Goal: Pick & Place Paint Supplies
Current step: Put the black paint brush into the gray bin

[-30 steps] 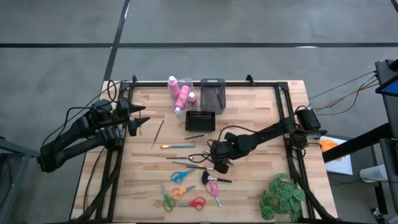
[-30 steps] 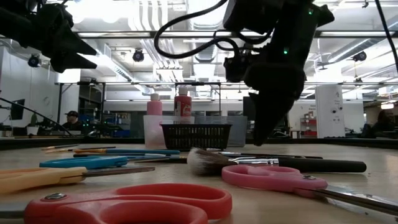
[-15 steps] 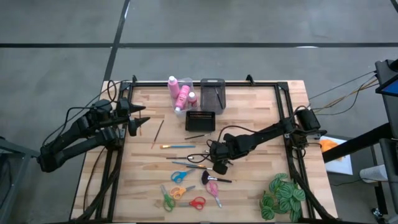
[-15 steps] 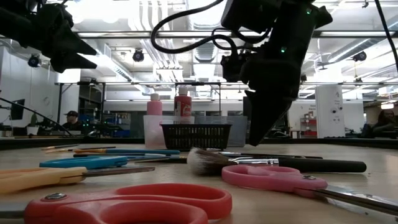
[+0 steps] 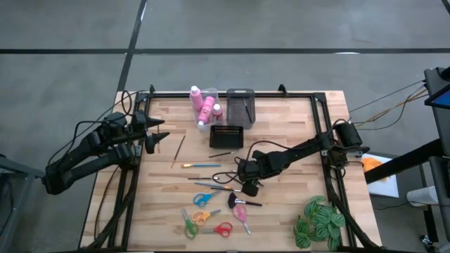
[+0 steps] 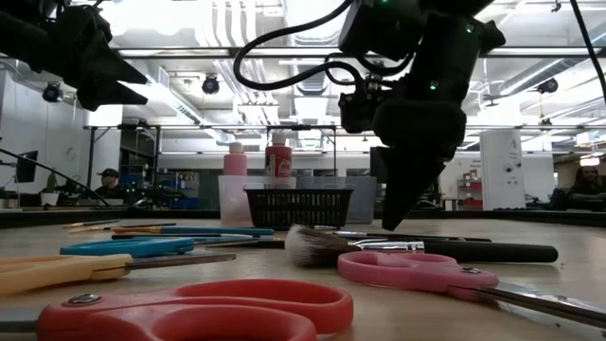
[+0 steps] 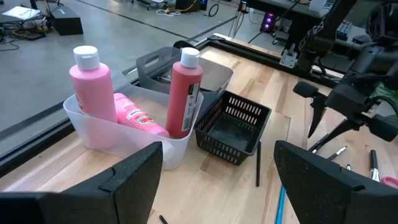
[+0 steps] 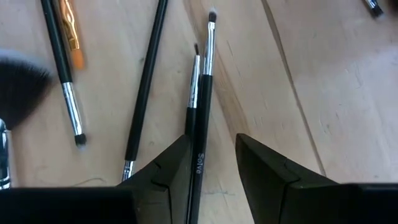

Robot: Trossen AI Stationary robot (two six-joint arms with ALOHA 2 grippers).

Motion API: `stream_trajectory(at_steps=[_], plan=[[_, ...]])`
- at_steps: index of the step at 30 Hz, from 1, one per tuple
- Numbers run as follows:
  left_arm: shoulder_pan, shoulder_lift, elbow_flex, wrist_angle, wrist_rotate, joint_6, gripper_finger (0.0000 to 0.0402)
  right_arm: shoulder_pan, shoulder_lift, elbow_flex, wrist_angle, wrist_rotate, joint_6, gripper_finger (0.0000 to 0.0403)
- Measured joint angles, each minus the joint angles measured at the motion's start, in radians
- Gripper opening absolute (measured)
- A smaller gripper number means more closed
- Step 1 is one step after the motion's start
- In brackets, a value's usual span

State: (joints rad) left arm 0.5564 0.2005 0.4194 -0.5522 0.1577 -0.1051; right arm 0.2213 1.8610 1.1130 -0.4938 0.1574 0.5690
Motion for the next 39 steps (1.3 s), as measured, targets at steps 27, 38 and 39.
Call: stream_trajectory(at_steps=[27,38,39], plan=[[0.000,0.000,0.000,0.000,0.000,0.000,0.0311,-0.033,-0.077,-0.039,0.039,0.004,0.004,0.0127],[0.000,0.000,0.000,0.000,0.000,0.000,0.0311,-0.049,-0.072,-0.079,0.081,0.002,-0.004,0.0127],[0.000,0.000,0.000,0.000,0.000,0.000,0.0311,-0.049,-0.072,-0.087,0.099,0.002,-0.004,0.0127]])
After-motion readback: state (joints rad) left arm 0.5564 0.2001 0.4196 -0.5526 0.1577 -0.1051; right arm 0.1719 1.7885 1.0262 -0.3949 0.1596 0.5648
